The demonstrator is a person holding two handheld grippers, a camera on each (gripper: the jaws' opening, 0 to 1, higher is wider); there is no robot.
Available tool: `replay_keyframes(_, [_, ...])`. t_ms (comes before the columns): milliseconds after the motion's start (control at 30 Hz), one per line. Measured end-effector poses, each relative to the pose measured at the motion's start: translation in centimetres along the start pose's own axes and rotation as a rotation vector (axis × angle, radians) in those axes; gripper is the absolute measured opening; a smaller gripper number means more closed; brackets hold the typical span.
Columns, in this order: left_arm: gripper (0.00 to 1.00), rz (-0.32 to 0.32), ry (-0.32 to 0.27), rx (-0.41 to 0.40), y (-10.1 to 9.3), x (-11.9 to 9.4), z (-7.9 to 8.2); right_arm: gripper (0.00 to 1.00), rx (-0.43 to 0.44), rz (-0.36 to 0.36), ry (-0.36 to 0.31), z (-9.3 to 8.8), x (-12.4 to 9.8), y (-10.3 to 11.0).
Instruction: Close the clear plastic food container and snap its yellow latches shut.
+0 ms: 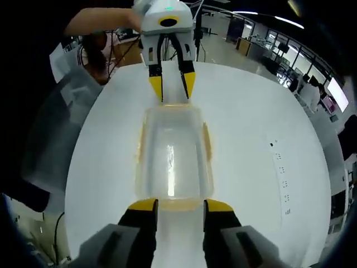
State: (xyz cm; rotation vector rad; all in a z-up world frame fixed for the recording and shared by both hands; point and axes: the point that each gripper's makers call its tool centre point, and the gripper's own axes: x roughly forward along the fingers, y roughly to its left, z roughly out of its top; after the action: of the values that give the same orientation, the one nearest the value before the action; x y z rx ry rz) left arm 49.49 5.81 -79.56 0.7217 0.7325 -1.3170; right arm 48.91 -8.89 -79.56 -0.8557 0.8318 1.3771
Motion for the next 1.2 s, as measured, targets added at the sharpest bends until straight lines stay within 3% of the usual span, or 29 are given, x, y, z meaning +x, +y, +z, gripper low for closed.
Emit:
replay_keyframes(100, [0.25, -0.002, 0.006, 0.017, 0.0, 0.0, 0.1, 0.29, -0.005, -0.001, -0.001, 0.2, 0.0, 0.0])
replay_keyframes(233, [0.26, -0.003, -0.038, 0.000, 0.2, 0.1, 1.5, 0.29, -0.011, 0.002, -0.019, 1.2, 0.2, -0.2])
replay_keyframes(400, [0.27, 0.022, -0.015, 0.010, 0.8, 0.9, 1.5, 0.29, -0.033, 0.000, -0.034, 2.9, 1.0, -0.4])
replay_keyframes(800, [0.26, -0.021, -0.085, 0.018, 0.1, 2.9, 4.9, 0.28, -0.061, 0.033, -0.073, 6.8, 3.1, -0.2])
replay_keyframes(1200, [0.27, -0.035, -0.084, 0.047, -0.6, 3.6, 5.6, 0.28, -0.080, 0.035, -0.058, 6.4, 3.6, -0.2])
